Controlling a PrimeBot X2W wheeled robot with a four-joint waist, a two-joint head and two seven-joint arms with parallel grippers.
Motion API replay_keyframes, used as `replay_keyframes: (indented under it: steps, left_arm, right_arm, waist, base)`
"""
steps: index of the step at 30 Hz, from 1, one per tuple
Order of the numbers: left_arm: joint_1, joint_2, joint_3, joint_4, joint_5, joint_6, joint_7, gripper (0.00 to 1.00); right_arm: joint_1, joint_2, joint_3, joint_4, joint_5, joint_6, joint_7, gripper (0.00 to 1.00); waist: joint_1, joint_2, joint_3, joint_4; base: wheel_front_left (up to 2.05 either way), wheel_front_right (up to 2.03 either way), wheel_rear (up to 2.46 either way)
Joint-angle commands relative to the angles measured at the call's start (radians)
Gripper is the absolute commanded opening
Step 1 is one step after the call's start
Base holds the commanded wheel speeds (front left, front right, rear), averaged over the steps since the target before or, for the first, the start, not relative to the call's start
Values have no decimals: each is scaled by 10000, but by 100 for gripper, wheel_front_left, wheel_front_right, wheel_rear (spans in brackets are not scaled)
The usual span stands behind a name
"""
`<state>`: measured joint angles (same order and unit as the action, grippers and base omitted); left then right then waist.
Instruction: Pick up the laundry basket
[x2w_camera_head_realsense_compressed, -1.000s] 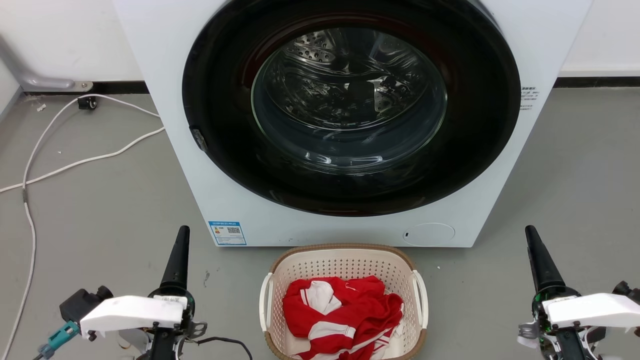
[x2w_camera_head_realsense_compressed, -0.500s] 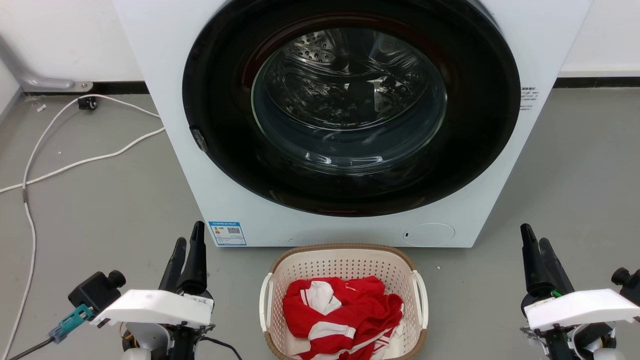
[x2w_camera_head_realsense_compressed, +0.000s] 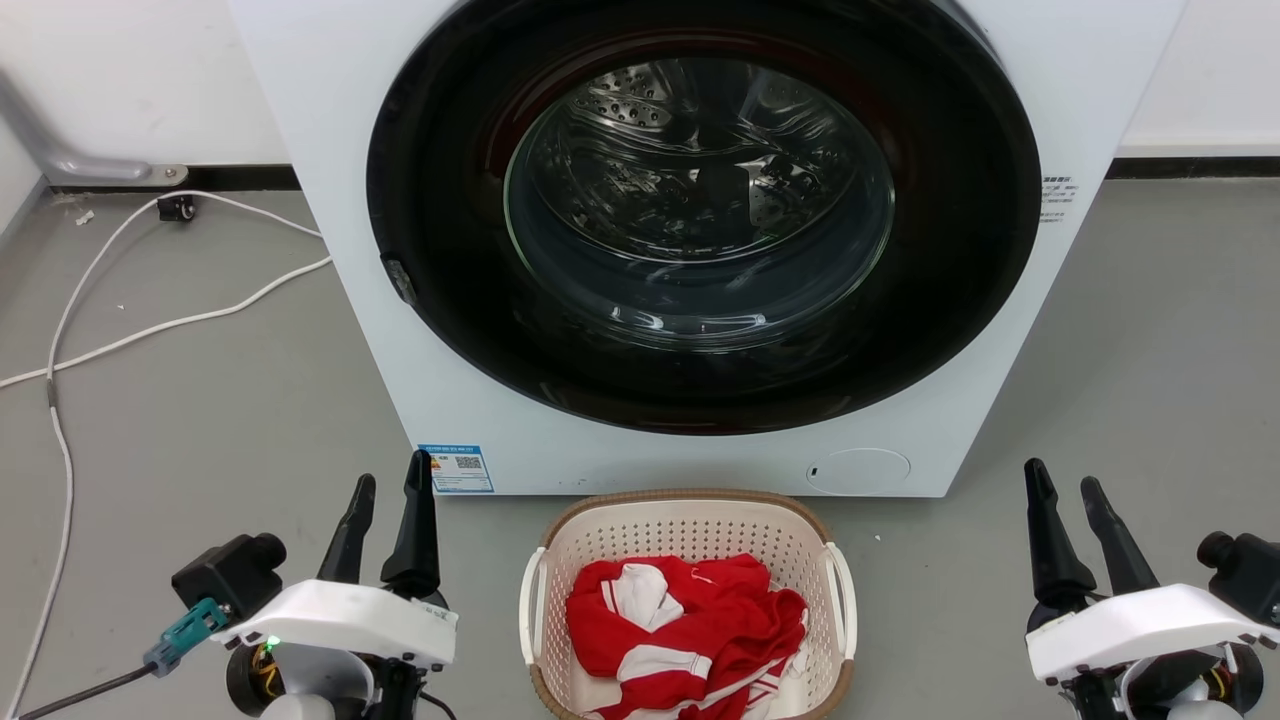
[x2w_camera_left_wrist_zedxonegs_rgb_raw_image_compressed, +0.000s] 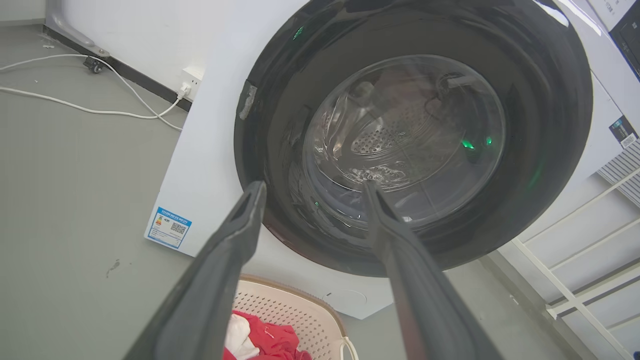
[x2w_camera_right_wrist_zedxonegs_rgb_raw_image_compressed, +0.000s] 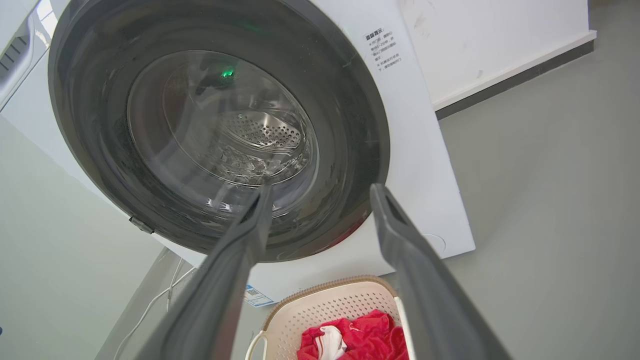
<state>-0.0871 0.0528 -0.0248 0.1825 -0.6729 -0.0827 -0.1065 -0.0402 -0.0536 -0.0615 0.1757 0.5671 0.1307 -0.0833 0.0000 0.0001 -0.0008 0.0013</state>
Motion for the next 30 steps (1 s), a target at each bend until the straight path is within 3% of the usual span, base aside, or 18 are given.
replay_keyframes:
  steps: [1, 30]
  left_arm:
    - [-95, 72, -46, -88, 410, 86, -130, 100]
    - [-123, 204, -346, 81, 3368, 483, -849, 100]
  right_arm:
    - [-60, 4, 22, -160, -465, 0, -94, 100]
    - [158, 25, 120, -454, -3720, -1, -387, 100]
  waist:
    - [0, -1, -2, -2]
    - [0, -1, -18, 18]
  base:
    - [0, 0, 0]
    - [0, 0, 0]
